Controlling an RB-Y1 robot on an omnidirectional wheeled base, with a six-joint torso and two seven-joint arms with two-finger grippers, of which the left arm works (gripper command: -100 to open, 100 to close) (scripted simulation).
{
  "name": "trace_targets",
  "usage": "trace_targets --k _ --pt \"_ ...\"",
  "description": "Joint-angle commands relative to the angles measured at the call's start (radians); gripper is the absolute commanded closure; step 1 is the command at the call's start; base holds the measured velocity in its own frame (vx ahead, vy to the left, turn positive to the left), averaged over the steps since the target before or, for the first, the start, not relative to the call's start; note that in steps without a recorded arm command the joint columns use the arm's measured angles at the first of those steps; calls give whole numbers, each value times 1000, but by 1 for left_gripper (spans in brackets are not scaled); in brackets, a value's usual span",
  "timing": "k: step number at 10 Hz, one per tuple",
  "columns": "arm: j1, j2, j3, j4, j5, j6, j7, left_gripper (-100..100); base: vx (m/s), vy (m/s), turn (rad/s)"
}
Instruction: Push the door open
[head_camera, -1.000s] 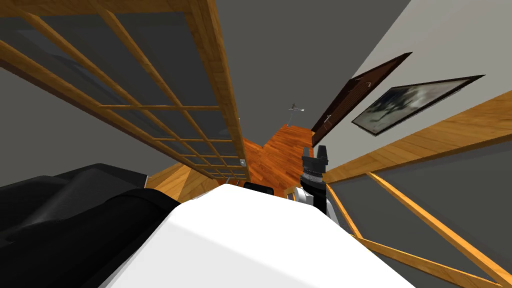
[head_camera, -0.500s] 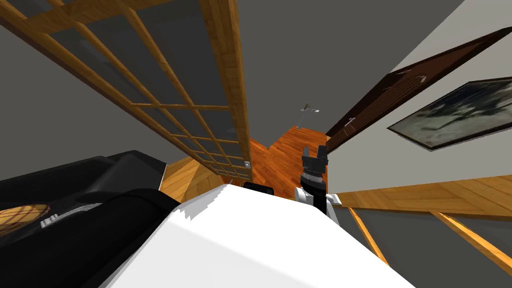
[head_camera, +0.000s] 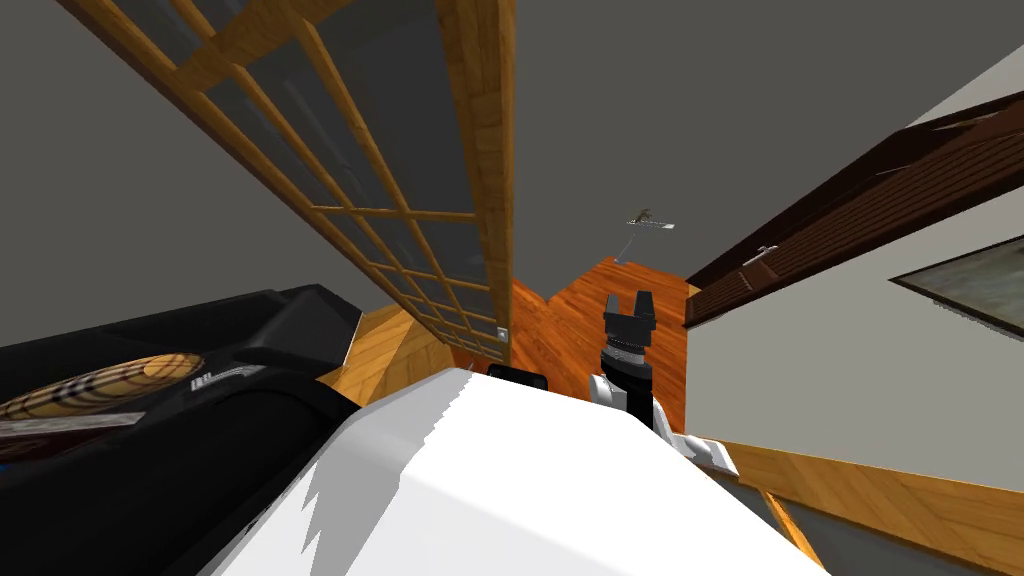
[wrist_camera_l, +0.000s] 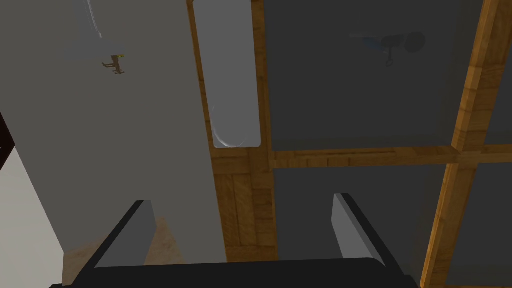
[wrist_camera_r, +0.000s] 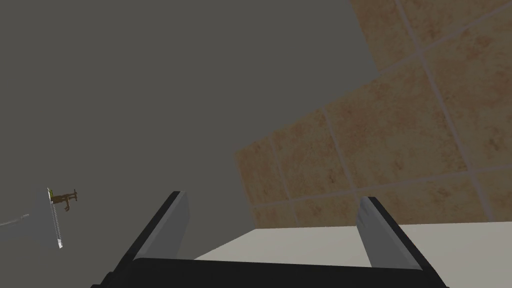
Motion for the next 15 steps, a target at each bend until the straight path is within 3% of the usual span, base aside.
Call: trace_targets --k 1,6,7,8,11,14,15 --pt "14 -6 -39 -2 0 -4 -21 -100 77 22 291" --pt "42 -39 -125 4 0 -21 -71 -100 70 -5 240" --pt "48 -31 -115 -11 -1 -14 -60 -100 27 -11 35" --pt "45 -2 -116 -17 0 -4 -62 -100 135 -30 -37" --pt "41 8 -115 -27 1 14 -62 -100 219 -43 -22" --pt "36 -18 -115 -38 2 32 -61 -100 211 -66 -16" --pt "34 -43 -114 -42 2 39 -61 -100 176 -72 -30"
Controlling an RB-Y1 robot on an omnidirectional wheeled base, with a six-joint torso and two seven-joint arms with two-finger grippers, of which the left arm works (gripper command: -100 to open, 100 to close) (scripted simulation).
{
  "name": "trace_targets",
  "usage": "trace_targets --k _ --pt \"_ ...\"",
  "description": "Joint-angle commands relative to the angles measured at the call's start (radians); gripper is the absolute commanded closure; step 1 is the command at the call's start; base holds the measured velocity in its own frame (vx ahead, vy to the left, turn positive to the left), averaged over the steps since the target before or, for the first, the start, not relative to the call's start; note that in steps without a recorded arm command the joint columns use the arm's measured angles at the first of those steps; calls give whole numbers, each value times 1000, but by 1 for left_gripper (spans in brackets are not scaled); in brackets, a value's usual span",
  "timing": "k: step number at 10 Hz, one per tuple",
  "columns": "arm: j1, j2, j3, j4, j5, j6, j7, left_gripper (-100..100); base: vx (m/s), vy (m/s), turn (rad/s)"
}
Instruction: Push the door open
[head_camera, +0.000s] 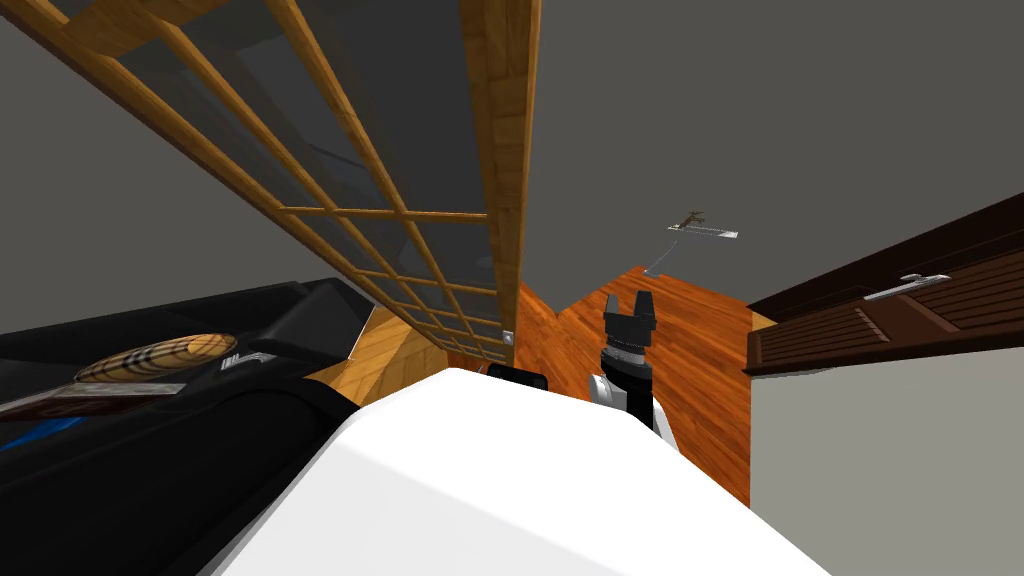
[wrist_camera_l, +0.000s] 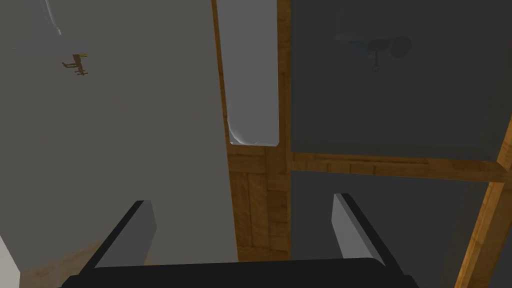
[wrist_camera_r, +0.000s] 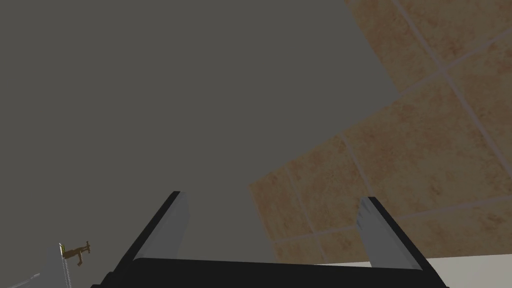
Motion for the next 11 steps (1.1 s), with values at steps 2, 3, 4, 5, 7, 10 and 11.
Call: trace_targets --k 2,3,4,5,7,10,11 --pt "0 0 0 0 0 0 0 100 35 -15 3" --pt "0 0 0 0 0 0 0 100 -33 13 -3" --pt "0 0 0 0 0 0 0 100 -28 12 -3" --pt "0 0 0 0 0 0 0 100 -18 8 -1" --pt "0 0 0 0 0 0 0 100 -4 2 0" --pt "7 38 6 26 33 -30 -19 -100 83 -97 253" --pt "9 29 8 36 45 -42 -26 -100 147 -135 294"
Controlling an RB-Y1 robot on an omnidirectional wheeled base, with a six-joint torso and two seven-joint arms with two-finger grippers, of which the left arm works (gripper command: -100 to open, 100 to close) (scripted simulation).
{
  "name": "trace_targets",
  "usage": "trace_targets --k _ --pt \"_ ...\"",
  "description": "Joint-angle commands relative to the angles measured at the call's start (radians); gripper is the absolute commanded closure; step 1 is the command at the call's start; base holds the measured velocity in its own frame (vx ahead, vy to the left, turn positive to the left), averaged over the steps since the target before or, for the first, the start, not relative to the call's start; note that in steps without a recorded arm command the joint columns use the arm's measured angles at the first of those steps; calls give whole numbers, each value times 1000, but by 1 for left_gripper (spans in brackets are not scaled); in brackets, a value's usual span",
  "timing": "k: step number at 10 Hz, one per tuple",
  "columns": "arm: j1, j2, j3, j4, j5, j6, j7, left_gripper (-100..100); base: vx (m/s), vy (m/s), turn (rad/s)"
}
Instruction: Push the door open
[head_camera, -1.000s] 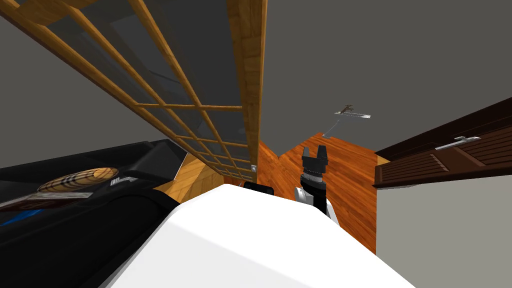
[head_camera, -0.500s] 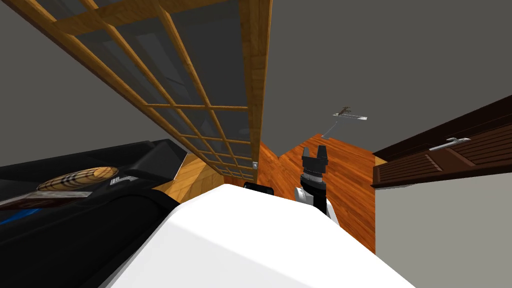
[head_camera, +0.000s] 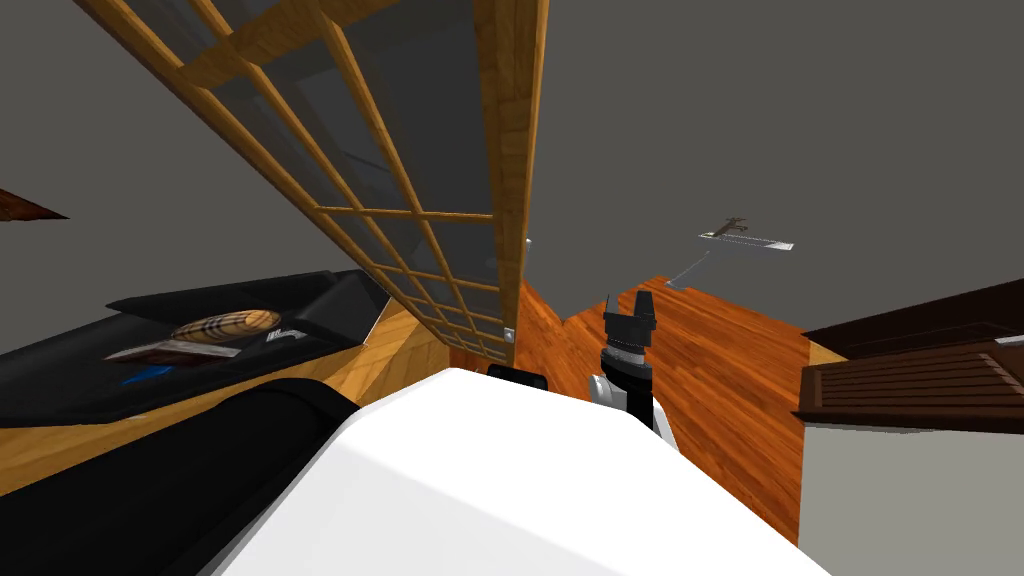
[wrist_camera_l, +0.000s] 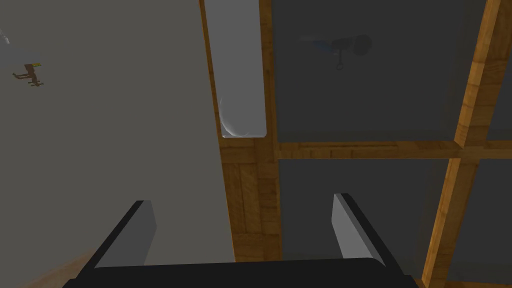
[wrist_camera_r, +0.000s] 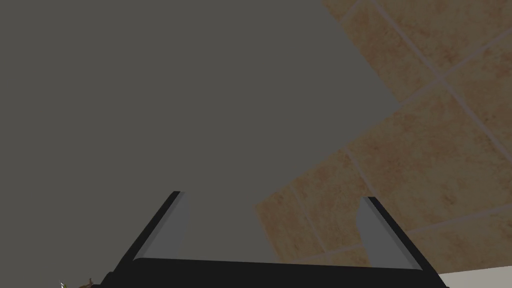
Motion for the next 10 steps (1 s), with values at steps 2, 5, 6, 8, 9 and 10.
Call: trace_targets --k 2,5,6,8,9,10 --pt "11 -45 4 13 27 -24 -14 -100 134 -144 281" --pt "14 -27 3 6 29 -17 -17 -100 71 -83 43" --pt "15 -13 3 0 30 -10 -17 -100 181 -35 -6" --pt "17 -5 3 -10 30 0 -18 -100 232 -28 -32" --pt "18 -9 3 -17 31 8 -18 -100 224 -30 -16" --pt "19 -17 3 -21 31 14 -19 -100 228 -36 14"
